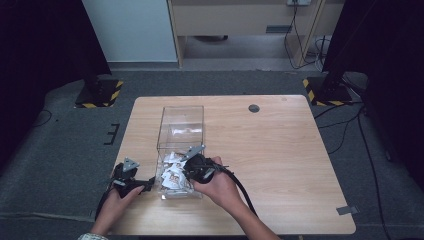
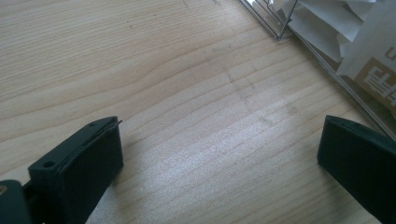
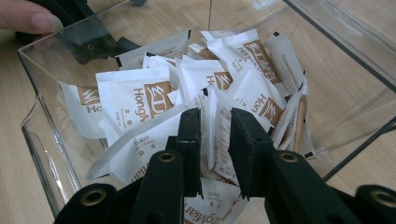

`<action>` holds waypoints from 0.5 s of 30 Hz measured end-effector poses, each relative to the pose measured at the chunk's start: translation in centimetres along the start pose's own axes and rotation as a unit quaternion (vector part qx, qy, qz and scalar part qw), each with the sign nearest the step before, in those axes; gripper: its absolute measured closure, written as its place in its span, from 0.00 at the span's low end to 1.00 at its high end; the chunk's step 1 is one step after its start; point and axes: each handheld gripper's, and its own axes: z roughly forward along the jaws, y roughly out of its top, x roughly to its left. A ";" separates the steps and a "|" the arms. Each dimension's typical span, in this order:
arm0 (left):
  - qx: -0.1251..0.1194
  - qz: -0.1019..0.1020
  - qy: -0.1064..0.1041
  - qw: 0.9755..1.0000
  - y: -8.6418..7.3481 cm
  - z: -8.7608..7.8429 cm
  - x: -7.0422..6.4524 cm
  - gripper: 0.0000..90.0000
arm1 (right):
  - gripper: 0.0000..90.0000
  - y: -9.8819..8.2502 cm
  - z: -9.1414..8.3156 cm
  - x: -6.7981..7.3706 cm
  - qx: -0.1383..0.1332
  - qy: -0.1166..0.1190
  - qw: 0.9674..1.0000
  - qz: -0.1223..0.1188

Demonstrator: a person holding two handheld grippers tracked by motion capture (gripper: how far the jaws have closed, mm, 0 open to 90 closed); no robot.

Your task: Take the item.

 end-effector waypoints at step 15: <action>0.000 0.000 0.000 1.000 0.0 0.0 0.0 0.00 | 0.97 -0.1 0.2 0.0 0.001 -0.001 1.000 0.004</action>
